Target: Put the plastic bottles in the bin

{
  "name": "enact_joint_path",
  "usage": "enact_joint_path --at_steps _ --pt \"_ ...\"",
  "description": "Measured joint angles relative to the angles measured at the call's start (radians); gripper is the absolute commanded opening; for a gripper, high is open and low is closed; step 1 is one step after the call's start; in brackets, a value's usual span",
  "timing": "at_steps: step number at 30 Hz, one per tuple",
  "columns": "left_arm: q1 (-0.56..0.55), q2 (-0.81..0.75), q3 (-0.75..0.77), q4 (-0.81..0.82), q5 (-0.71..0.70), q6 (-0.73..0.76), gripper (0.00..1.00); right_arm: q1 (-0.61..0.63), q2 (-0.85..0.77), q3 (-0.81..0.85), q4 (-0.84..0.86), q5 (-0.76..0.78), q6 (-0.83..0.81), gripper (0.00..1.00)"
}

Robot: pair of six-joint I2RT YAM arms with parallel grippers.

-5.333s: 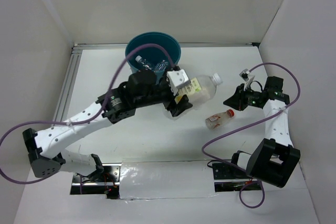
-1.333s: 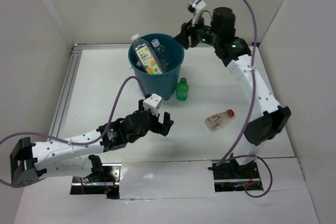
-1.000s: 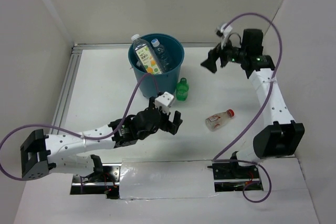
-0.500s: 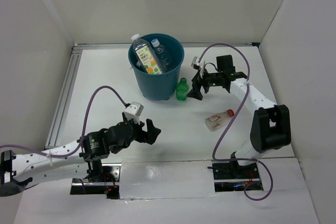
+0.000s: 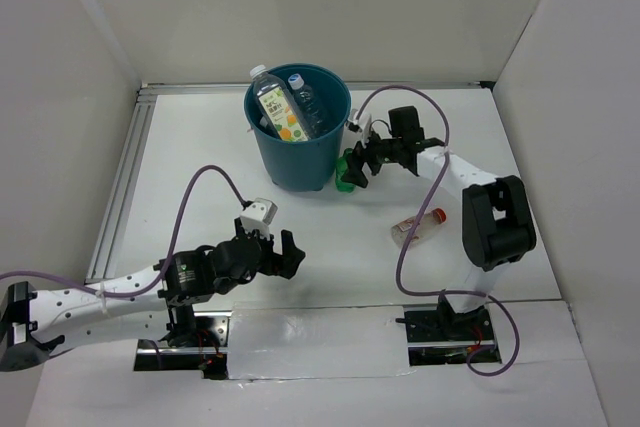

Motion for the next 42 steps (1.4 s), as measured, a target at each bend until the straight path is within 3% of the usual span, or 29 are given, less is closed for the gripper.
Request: enact_joint_path --at_steps 5,9,10,15,22,28,35,42 --pt "0.000 0.002 0.000 -0.001 -0.003 0.000 0.97 0.026 0.035 0.000 0.059 0.031 0.051 0.90" --pt "0.000 0.002 0.000 -0.001 -0.003 0.000 0.97 0.026 0.066 0.000 0.076 0.047 0.070 0.65" --pt "0.000 0.002 0.000 -0.001 -0.003 0.000 0.97 0.026 0.068 0.000 0.076 0.046 0.074 0.53" --pt "0.000 0.002 0.000 0.005 -0.003 0.000 0.97 0.009 0.051 -0.001 0.039 0.033 0.074 0.28" --pt "-0.003 0.033 0.000 0.057 0.011 0.028 0.97 -0.092 -0.204 0.023 -0.140 -0.036 0.069 0.25" --pt "-0.009 0.061 -0.016 0.132 0.065 0.060 0.97 -0.098 -0.338 0.329 -0.222 -0.133 0.090 0.23" --pt "-0.010 0.087 -0.032 0.174 0.117 0.089 0.97 -0.017 -0.237 0.613 -0.135 -0.169 0.232 0.26" --pt "-0.019 0.087 -0.032 0.215 0.132 0.135 0.97 0.050 0.022 0.678 -0.133 -0.122 0.281 0.40"
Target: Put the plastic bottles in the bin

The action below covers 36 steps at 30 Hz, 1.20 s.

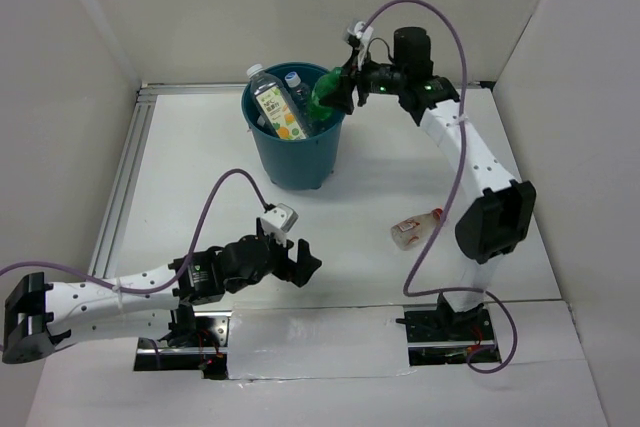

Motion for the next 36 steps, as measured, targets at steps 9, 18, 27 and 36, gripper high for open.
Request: enact_joint_path --at_steps 9,18,27,36 --pt "0.000 0.106 0.063 0.066 0.026 0.110 0.98 0.002 0.101 0.060 -0.166 0.074 -0.027 1.00" --pt "-0.001 0.338 0.241 0.150 0.111 0.259 1.00 -0.029 -0.018 0.148 -0.163 0.110 0.031 0.36" --pt "-0.001 0.693 0.579 0.185 0.249 0.398 1.00 -0.466 -0.349 -0.219 -0.233 0.209 0.051 0.98" --pt "-0.001 1.080 0.977 0.093 0.348 0.500 1.00 -0.974 -0.382 -0.440 -0.412 0.040 -0.005 1.00"
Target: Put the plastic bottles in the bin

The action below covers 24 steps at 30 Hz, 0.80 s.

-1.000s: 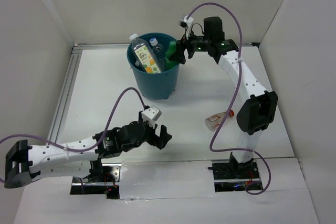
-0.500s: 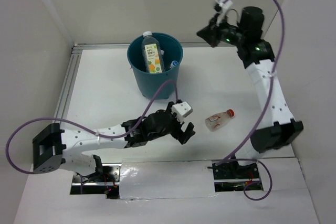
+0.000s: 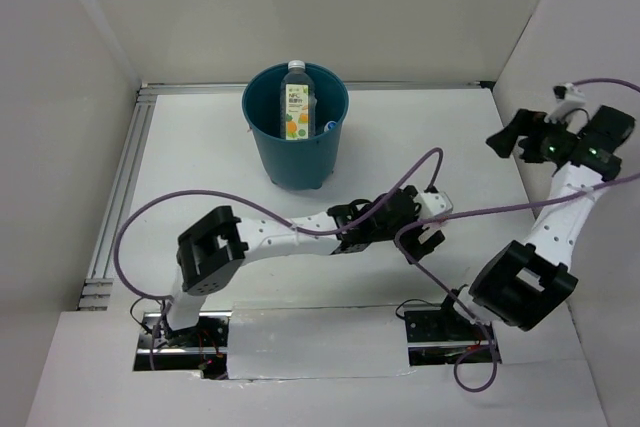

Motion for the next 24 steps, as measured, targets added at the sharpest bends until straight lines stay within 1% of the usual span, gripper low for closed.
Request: enact_joint_path --at_steps 3,7,9,11,14,15,16,18,19,21,22,23,24 --pt "0.000 0.092 0.067 -0.045 -0.005 0.022 1.00 -0.141 -0.016 0.000 -0.061 -0.095 -0.061 1.00" --pt "0.000 0.209 0.154 -0.100 -0.061 0.027 1.00 -0.256 -0.016 0.000 -0.178 -0.206 -0.192 1.00" --pt "0.000 0.256 0.176 -0.115 -0.109 0.030 1.00 -0.273 -0.010 0.000 -0.253 -0.240 -0.278 1.00" --pt "0.000 0.285 0.184 -0.135 -0.142 0.028 1.00 -0.273 -0.008 -0.003 -0.293 -0.262 -0.333 1.00" --pt "0.000 0.308 0.184 -0.164 -0.187 0.025 0.94 -0.271 -0.029 -0.039 -0.316 -0.291 -0.392 1.00" --pt "0.000 0.312 0.184 -0.169 -0.196 0.023 0.89 -0.271 -0.039 -0.053 -0.322 -0.296 -0.406 1.00" --pt "0.000 0.314 0.185 -0.168 -0.203 0.020 0.77 -0.271 -0.049 -0.067 -0.333 -0.301 -0.419 1.00" --pt "0.000 0.315 0.188 -0.171 -0.215 0.016 0.63 -0.271 -0.060 -0.077 -0.354 -0.311 -0.442 0.96" --pt "0.000 0.315 0.188 -0.172 -0.219 0.012 0.51 -0.271 -0.063 -0.080 -0.363 -0.313 -0.454 0.96" --pt "0.000 0.315 0.186 -0.169 -0.223 0.009 0.39 -0.271 -0.065 -0.084 -0.373 -0.316 -0.474 0.95" --pt "0.000 0.313 0.180 -0.161 -0.223 0.000 0.28 -0.271 -0.065 -0.089 -0.378 -0.317 -0.483 0.91" --pt "0.000 0.310 0.175 -0.157 -0.222 -0.003 0.00 -0.270 -0.066 -0.096 -0.380 -0.317 -0.492 0.90" --pt "0.000 0.305 0.169 -0.155 -0.221 -0.007 0.00 -0.264 -0.067 -0.105 -0.384 -0.318 -0.499 0.88"
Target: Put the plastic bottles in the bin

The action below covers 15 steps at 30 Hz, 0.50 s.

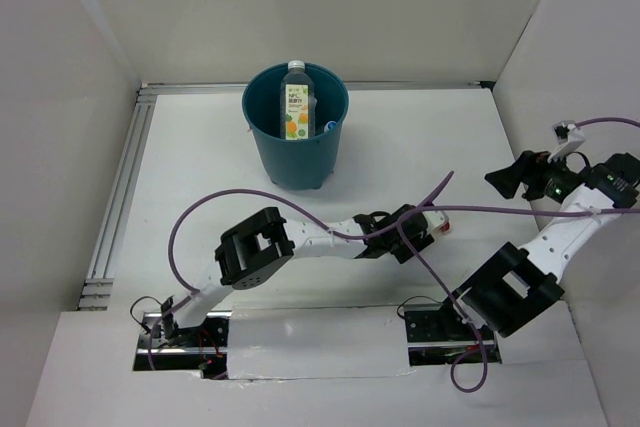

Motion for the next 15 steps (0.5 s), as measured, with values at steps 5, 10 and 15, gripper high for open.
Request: enact_joint_path --at_steps 5,10,15 --pt "0.000 -0.090 -0.098 0.014 -0.001 -0.020 0.00 0.025 -0.015 -0.048 -0.010 0.002 -0.027 0.65" --pt "0.000 -0.353 -0.281 0.013 -0.027 -0.027 0.00 0.048 -0.047 -0.072 -0.018 -0.042 -0.039 0.19" --pt "0.030 -0.653 -0.335 0.032 -0.050 -0.027 0.00 0.107 -0.060 -0.113 -0.016 -0.079 -0.024 0.28"
